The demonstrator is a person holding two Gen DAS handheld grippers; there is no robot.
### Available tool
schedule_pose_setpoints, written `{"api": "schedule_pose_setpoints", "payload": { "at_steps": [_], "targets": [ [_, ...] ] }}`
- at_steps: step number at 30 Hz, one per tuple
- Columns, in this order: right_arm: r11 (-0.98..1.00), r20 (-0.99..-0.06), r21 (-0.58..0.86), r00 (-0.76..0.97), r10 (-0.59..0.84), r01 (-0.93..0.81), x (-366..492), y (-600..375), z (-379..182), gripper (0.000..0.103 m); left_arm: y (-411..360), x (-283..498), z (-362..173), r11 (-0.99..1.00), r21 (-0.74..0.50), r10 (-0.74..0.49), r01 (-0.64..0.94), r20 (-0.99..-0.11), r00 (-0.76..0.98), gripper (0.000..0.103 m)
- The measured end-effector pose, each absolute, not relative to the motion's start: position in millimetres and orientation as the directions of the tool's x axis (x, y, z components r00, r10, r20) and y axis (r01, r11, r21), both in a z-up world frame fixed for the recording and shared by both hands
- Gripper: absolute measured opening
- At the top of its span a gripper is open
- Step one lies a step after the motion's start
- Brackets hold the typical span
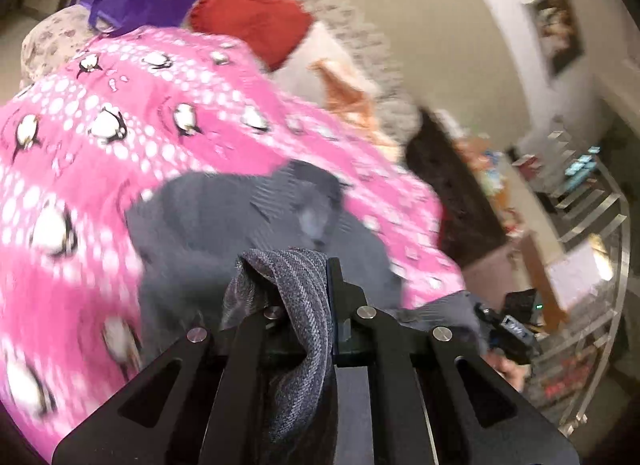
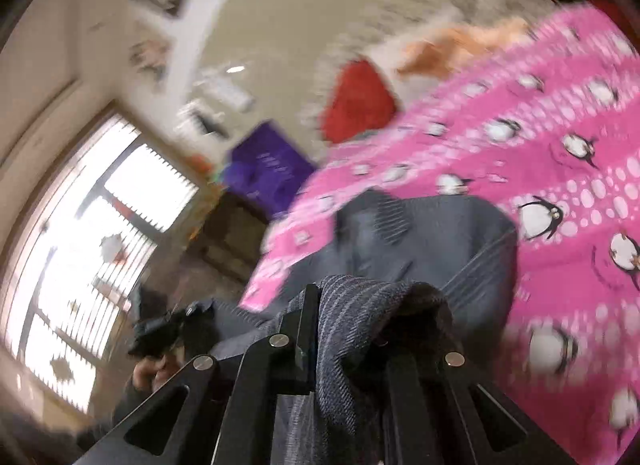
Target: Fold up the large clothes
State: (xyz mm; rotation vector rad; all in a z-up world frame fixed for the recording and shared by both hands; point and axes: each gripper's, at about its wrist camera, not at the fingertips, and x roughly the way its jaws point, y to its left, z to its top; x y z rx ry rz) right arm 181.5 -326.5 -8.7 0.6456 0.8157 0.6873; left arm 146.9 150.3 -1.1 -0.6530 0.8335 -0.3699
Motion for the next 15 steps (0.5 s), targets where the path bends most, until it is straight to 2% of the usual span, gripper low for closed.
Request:
{"api": "schedule_pose_setpoints", "payload": {
  "at_steps": [2, 5, 7, 10, 12, 15],
  "targets": [
    [0.609, -0.47, 0.771, 0.479, 0.741, -0.185, 224.6, -324.4, -36.5, 0.013, 151.2, 188.8, -23.4, 0.777, -0.63, -0.51, 0.007, -0.622, 0.595, 0.005],
    [0.657, -0.595, 0.754, 0.418, 0.686, -0.007, 267.2, -319.9, -87.1, 0.017, 151.3, 221.3, -69.4, 0.813, -0.582, -0.488, -0.029, -0.706, 0.514, 0.005],
    [0.654, -0.626, 0.752, 0.404, 0.667, 0.085, 281.1, -322.2, -116.6, 0.017, 155.8, 228.2, -91.7, 0.806, -0.591, -0.504, -0.035, -0.716, 0.483, 0.008],
    [0.58, -0.564, 0.807, 0.441, 0.698, 0.115, 285.3, -330.6, -131.5, 0.018, 170.5, 229.4, -108.5, 0.737, -0.675, -0.579, -0.046, -0.665, 0.472, 0.008],
    [0.535, -0.521, 0.838, 0.453, 0.723, 0.11, 288.7, -336.5, -131.7, 0.02, 187.4, 232.5, -122.6, 0.633, -0.77, -0.66, -0.084, -0.593, 0.461, 0.008],
    [0.46, -0.441, 0.883, 0.49, 0.752, 0.089, 290.9, -352.2, -129.6, 0.024, 204.2, 234.1, -135.9, 0.518, -0.845, -0.73, -0.134, -0.518, 0.445, 0.008]
  ]
}}
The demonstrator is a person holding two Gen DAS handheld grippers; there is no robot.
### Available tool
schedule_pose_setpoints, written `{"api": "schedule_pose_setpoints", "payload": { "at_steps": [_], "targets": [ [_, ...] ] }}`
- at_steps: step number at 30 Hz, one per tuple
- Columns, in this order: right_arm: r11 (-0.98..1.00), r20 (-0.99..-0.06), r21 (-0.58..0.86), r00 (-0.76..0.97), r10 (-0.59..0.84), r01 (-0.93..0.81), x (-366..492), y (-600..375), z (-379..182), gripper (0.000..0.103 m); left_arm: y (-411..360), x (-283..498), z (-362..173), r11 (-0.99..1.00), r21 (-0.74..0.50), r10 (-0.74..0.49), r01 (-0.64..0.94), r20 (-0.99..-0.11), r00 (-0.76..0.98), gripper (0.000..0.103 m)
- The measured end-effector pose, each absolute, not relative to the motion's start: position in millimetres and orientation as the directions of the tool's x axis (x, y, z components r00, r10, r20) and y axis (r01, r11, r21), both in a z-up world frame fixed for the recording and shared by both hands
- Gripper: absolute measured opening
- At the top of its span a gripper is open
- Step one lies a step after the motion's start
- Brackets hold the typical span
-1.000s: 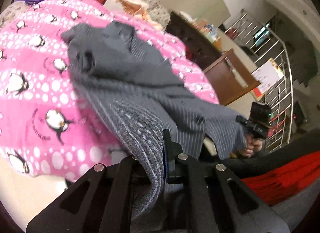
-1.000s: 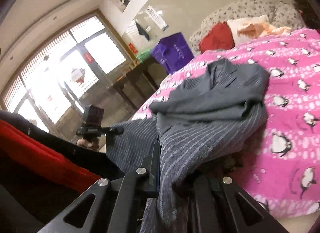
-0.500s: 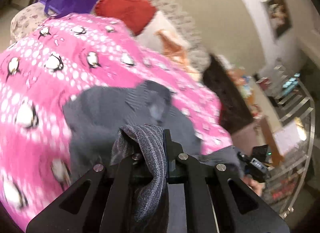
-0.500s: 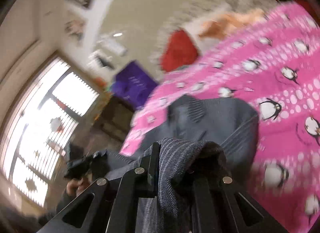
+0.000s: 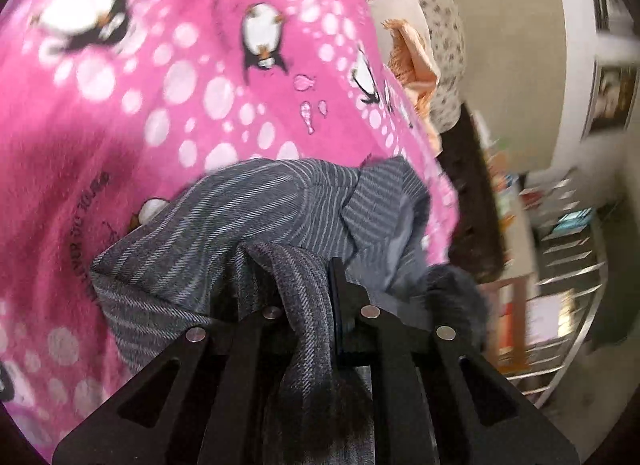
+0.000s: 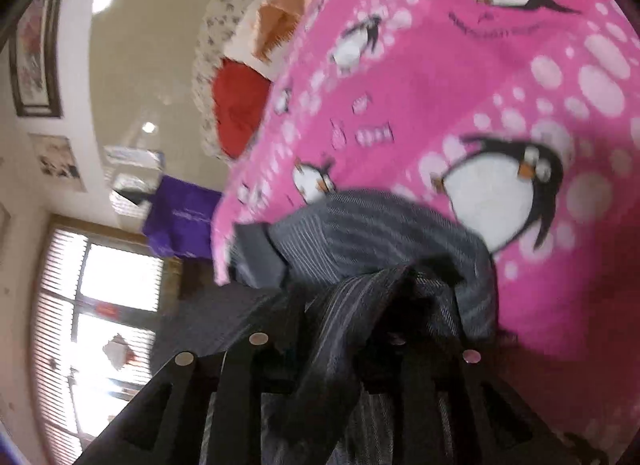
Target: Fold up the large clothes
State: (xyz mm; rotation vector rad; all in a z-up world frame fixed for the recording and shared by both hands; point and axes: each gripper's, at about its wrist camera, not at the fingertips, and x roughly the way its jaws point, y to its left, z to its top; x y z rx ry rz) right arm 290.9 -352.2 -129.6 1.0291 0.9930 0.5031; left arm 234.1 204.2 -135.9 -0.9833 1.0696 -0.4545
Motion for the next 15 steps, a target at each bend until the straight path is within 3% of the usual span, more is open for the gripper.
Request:
{"api": "schedule_pose_setpoints", "payload": {
  "at_steps": [2, 4, 6, 7, 8, 12, 15],
  "targets": [
    [0.421, -0.408, 0.902, 0.497, 0.766, 0.091, 290.2, -359.2, -129.2, 0.03, 208.8, 229.5, -134.1, 0.482, -0.865, -0.758, -0.138, -0.491, 0.43, 0.014],
    [0.39, -0.376, 0.917, 0.51, 0.774, 0.085, 287.0, -366.9, -124.7, 0.039, 217.5, 226.4, -121.9, 0.437, -0.891, -0.783, -0.123, -0.445, 0.435, 0.041],
    [0.327, -0.317, 0.942, 0.53, 0.787, 0.079, 280.7, -371.6, -113.8, 0.059, 236.5, 224.2, -107.2, 0.421, -0.898, -0.757, -0.126, -0.424, 0.497, 0.069],
    [0.308, -0.296, 0.949, 0.546, 0.784, 0.073, 277.9, -374.6, -107.2, 0.078, 247.0, 222.9, -101.7, 0.409, -0.901, -0.739, -0.14, -0.418, 0.528, 0.073],
    [0.296, -0.275, 0.953, 0.571, 0.773, 0.059, 275.2, -378.9, -98.6, 0.084, 256.4, 221.7, -95.6, 0.418, -0.894, -0.709, -0.16, -0.431, 0.557, 0.075],
    [0.388, -0.293, 0.922, 0.624, 0.725, -0.017, 262.1, -389.1, -51.7, 0.084, 279.9, 190.9, -50.7, 0.54, -0.827, -0.544, -0.155, -0.484, 0.685, 0.075],
    [0.581, -0.397, 0.805, 0.618, 0.679, -0.121, 238.5, -374.3, -11.2, 0.083, 259.1, 163.6, -21.7, 0.667, -0.741, -0.504, -0.08, -0.527, 0.684, 0.075]
  ]
}}
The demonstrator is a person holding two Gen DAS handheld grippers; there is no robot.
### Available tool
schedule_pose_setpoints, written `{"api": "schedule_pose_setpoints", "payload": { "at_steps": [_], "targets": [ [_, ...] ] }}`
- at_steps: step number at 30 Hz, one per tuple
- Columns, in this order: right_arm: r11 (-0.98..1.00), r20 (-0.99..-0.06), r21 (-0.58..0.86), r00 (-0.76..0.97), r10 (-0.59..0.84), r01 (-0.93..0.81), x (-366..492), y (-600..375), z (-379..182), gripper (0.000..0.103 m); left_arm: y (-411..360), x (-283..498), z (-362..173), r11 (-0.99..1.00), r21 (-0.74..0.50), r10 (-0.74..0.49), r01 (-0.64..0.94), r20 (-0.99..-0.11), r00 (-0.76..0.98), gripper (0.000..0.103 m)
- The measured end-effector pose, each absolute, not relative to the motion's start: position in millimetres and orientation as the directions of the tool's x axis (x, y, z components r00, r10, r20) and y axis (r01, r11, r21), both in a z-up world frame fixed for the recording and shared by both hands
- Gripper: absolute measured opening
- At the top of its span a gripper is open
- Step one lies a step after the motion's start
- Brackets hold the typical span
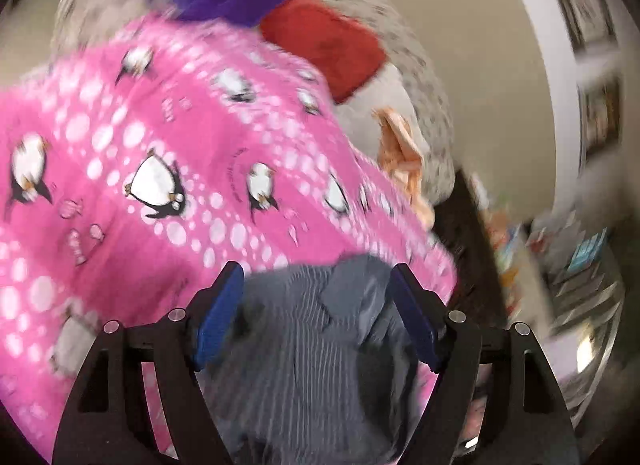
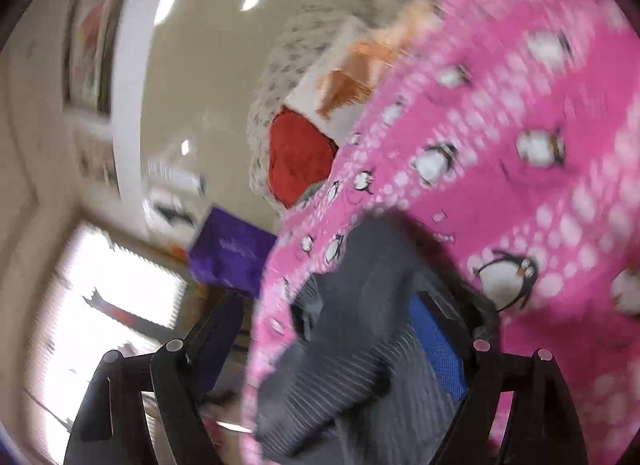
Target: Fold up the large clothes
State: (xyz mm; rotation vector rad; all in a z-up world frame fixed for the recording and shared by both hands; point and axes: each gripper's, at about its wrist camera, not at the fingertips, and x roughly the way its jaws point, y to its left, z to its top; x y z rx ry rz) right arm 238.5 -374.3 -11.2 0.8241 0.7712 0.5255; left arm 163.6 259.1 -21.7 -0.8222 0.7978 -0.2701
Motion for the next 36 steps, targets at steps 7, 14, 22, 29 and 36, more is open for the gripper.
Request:
{"api": "schedule_pose_setpoints", "payload": {
  "at_steps": [7, 14, 22, 29, 36],
  "targets": [
    [0.858, -0.635, 0.288, 0.587, 0.503, -0.425, 144.4, -289.5, 11.2, 0.04, 107.7, 60.6, -25.1, 0.887, -0.386, -0.459, 0.255, -0.671, 0.581, 0.046],
    [0.799, -0.792, 0.261, 0.353, 0.498, -0.542, 146.6, -227.6, -49.7, 0.039, 51.4, 88.1, -76.7, 0.953, -0.259, -0.304, 0.159, -0.792, 0.529, 0.037],
    [0.883, -0.726, 0.24, 0.529, 0.439, -0.404, 235.6, -206.8, -25.3, 0.039, 91.9, 226.7, -27.5, 0.964, -0.265, -0.204, 0.0, -0.741, 0.64, 0.037],
    [0.896, -0.661, 0.238, 0.613, 0.433, -0.376, 206.4, -259.2, -0.7, 0.045, 87.0, 207.2, -31.5, 0.956, -0.293, -0.238, 0.033, -0.703, 0.67, 0.038],
    [0.946, -0.736, 0.225, 0.596, 0.321, -0.231, 235.5, -292.1, -19.7, 0.045, 60.3, 243.2, -79.3, 0.987, -0.162, -0.141, 0.026, -0.759, 0.636, 0.045]
  ]
}}
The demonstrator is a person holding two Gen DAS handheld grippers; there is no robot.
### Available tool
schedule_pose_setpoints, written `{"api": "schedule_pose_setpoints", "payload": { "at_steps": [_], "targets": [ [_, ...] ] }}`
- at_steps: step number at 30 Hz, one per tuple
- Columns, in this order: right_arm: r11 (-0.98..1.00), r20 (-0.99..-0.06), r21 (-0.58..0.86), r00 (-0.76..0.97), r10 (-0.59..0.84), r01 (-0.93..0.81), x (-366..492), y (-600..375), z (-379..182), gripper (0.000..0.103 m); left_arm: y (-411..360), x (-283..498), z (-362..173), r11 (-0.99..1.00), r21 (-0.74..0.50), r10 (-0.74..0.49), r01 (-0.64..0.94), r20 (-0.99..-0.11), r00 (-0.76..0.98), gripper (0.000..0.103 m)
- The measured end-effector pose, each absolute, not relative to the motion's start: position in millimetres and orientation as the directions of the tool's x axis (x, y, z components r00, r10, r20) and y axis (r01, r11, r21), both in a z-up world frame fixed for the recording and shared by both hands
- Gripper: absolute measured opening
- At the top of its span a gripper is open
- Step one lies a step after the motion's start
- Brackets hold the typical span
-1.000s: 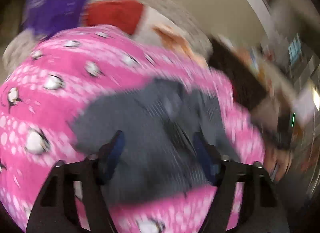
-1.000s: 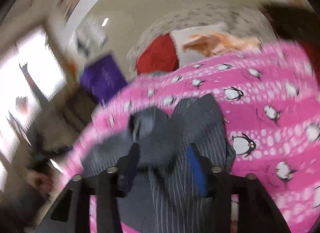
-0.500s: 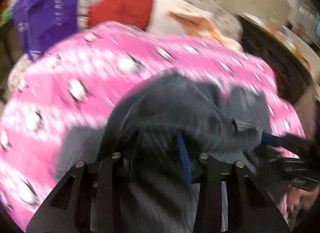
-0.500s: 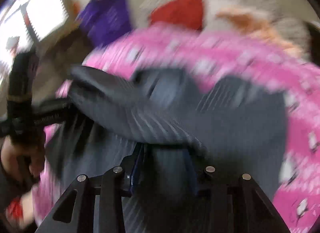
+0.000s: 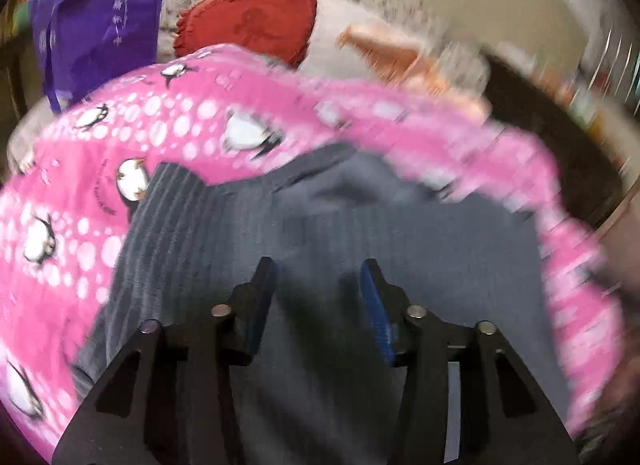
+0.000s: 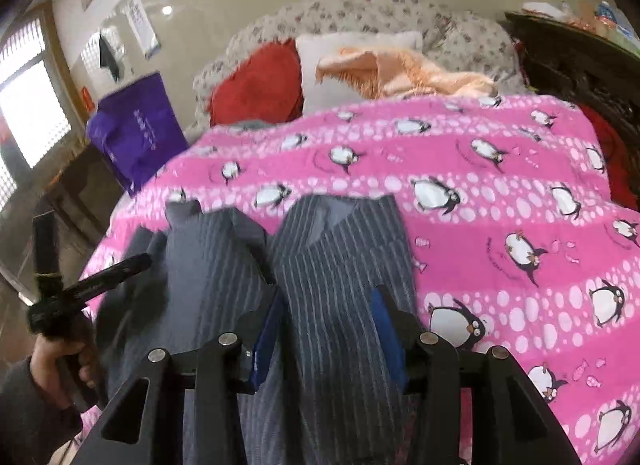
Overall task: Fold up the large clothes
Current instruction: 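Lower the folded hem onto the jacket and open both grippers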
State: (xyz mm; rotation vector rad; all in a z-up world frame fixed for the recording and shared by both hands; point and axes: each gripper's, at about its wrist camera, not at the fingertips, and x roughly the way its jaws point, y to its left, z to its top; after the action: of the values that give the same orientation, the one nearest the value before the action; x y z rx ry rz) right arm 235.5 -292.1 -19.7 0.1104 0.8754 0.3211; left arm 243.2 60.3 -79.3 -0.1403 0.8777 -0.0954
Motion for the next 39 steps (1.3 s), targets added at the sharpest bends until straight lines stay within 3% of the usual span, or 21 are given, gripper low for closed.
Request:
{"api": "schedule_pose_setpoints", "payload": {
  "at_steps": [2, 4, 6, 7, 8, 9, 11, 12, 21, 24, 27, 28, 30, 33, 39],
  "targets": [
    [0.923, -0.757, 0.239, 0.537, 0.372, -0.301, 244.2, -277.4, -28.0, 0.045, 75.6, 241.1, -106.5, 0.988, -0.155, -0.115, -0.016, -0.795, 0.596, 0.044],
    [0.875, -0.792, 0.252, 0.431, 0.432, -0.414, 254.6, -249.4, -42.8, 0.045, 96.5, 224.6, -107.3, 0.974, -0.218, -0.131, -0.057, -0.755, 0.643, 0.044],
    [0.856, -0.846, 0.193, 0.36, 0.393, -0.48, 272.9, -232.1, -69.6, 0.045, 101.2, 218.5, -108.6, 0.973, -0.218, -0.119, -0.074, -0.751, 0.649, 0.04],
    [0.88, -0.862, 0.101, 0.401, 0.311, -0.465, 281.4, -232.5, -79.9, 0.04, 100.3, 217.9, -108.0, 0.974, -0.211, -0.11, -0.078, -0.748, 0.655, 0.04],
    [0.904, -0.864, 0.032, 0.443, 0.239, -0.427, 291.8, -238.3, -89.0, 0.008, 98.1, 218.9, -108.8, 0.976, -0.201, -0.1, -0.08, -0.749, 0.655, 0.04],
    [0.93, -0.835, 0.093, 0.481, 0.267, -0.355, 306.1, -259.5, -94.3, 0.0, 96.6, 220.4, -109.9, 0.978, -0.193, -0.094, -0.082, -0.753, 0.652, 0.04],
    [0.945, -0.78, 0.216, 0.539, 0.318, -0.245, 316.3, -287.9, -91.6, 0.0, 95.0, 223.2, -110.8, 0.978, -0.193, -0.094, -0.083, -0.754, 0.65, 0.04],
    [0.961, -0.763, 0.21, 0.584, 0.276, -0.179, 315.5, -297.3, -86.3, 0.0, 95.0, 224.9, -111.9, 0.976, -0.2, -0.099, -0.083, -0.754, 0.65, 0.04],
    [0.941, -0.744, 0.183, 0.585, 0.323, -0.286, 253.0, -275.9, -37.5, 0.005, 96.8, 236.5, -113.0, 0.968, -0.235, -0.122, -0.088, -0.747, 0.654, 0.04],
    [0.905, -0.772, 0.225, 0.501, 0.392, -0.362, 229.3, -255.6, -55.5, 0.005, 96.1, 238.8, -113.2, 0.969, -0.232, -0.119, -0.088, -0.747, 0.654, 0.04],
    [0.966, -0.835, 0.06, 0.518, 0.187, -0.251, 232.3, -266.4, -101.0, 0.004, 96.1, 238.4, -112.9, 0.968, -0.235, -0.121, -0.088, -0.746, 0.655, 0.04],
    [0.964, -0.787, 0.16, 0.562, 0.253, -0.21, 231.6, -288.9, -115.6, 0.001, 96.0, 238.4, -113.0, 0.968, -0.233, -0.12, -0.088, -0.747, 0.654, 0.04],
    [0.961, -0.749, 0.208, 0.602, 0.278, -0.185, 227.3, -300.2, -119.8, 0.0, 96.0, 238.1, -113.2, 0.969, -0.233, -0.121, -0.086, -0.746, 0.654, 0.04],
    [0.977, -0.754, 0.097, 0.627, 0.196, -0.189, 221.9, -285.8, -115.8, 0.0, 95.5, 241.3, -113.8, 0.969, -0.233, -0.122, -0.084, -0.746, 0.655, 0.04],
    [0.975, -0.75, 0.115, 0.628, 0.21, -0.188, 222.7, -284.6, -115.9, 0.0, 95.9, 245.0, -114.0, 0.965, -0.249, -0.135, -0.082, -0.741, 0.658, 0.04]
  ]
}}
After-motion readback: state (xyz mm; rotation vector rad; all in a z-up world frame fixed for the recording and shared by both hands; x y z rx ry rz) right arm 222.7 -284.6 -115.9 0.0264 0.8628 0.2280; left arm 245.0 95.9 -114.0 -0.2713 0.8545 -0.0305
